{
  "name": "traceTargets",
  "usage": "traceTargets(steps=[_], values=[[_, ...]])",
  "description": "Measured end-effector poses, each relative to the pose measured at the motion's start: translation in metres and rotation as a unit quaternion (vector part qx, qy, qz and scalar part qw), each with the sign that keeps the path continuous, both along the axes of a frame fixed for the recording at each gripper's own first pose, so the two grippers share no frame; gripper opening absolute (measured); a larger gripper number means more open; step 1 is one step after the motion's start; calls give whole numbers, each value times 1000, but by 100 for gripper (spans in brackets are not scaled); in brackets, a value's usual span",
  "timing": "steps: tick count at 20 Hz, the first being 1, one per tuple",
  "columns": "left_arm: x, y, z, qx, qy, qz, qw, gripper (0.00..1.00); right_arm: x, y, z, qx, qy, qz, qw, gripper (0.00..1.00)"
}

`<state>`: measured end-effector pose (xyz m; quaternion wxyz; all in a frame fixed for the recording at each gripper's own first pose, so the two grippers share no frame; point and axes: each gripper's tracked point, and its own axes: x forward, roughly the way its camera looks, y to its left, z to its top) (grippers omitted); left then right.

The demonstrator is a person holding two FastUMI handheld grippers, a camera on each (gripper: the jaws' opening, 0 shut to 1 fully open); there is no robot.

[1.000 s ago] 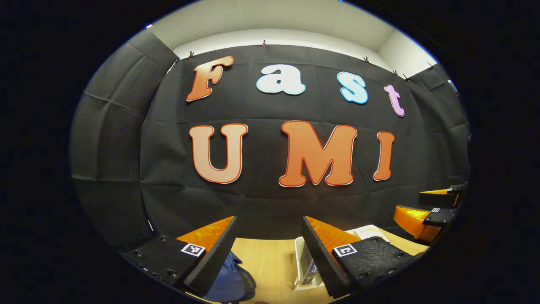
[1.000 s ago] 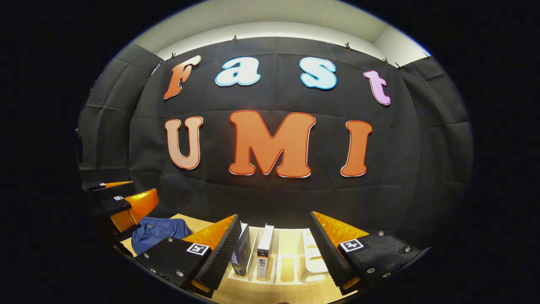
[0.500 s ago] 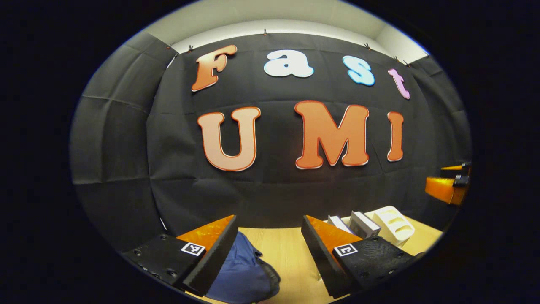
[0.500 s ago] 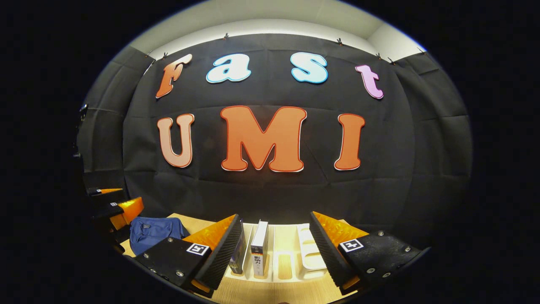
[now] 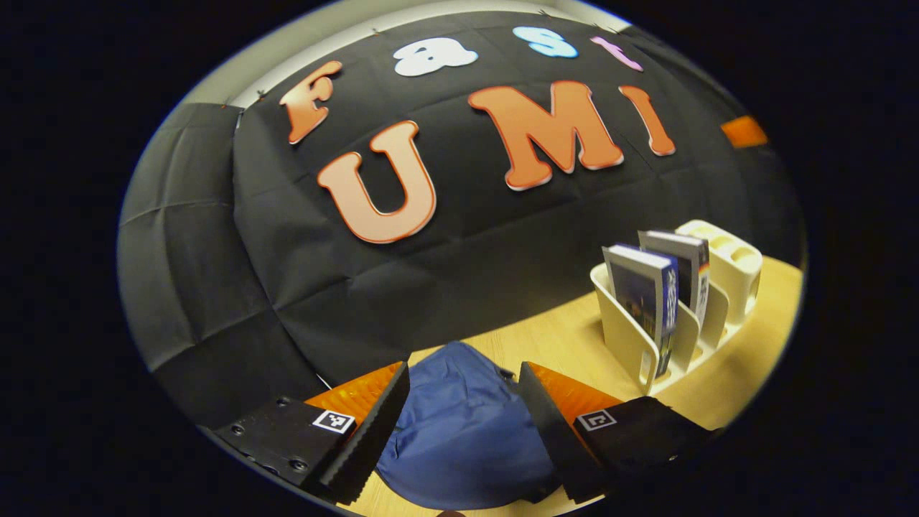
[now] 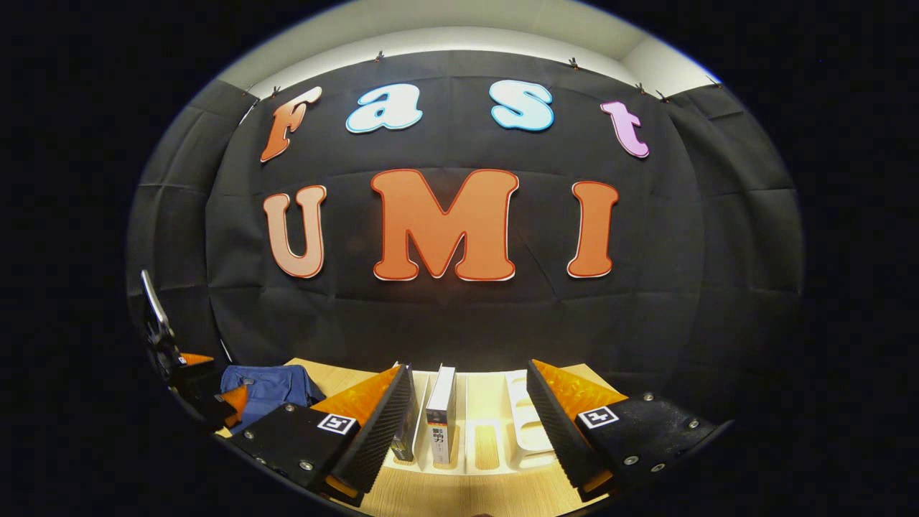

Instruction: Open the schoolbag, grab two books from the bookshelf and put them into the schoolbag.

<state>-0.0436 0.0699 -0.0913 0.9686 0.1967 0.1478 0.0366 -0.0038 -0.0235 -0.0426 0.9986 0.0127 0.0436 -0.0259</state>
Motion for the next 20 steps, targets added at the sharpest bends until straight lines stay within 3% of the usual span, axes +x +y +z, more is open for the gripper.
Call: traceTargets(steps=[5, 8, 11, 12, 13, 16, 20], values=[[3, -7, -93, 74, 93, -58, 991, 96, -1, 5, -8, -11, 12, 4, 1000, 96], [-8, -10, -144, 101, 178, -81, 976, 96, -3, 6, -11, -3, 14, 5, 1000, 96], [-5, -4, -169, 133, 211, -92, 964, 97, -5, 3, -15, -8, 20, -1, 1000, 96], [-7, -8, -176, 141, 221, -100, 960, 89, -3, 3, -15, -8, 21, -2, 1000, 96], [-7, -9, -180, 155, 227, -104, 956, 97, -3, 3, -16, -8, 23, -3, 1000, 96], [-18, -1, -192, 200, 251, -103, 942, 96, -4, 2, -19, -12, 25, -5, 1000, 96], [-23, 1, -199, 194, 267, -91, 940, 94, -2, 3, -23, -11, 31, -7, 999, 96]])
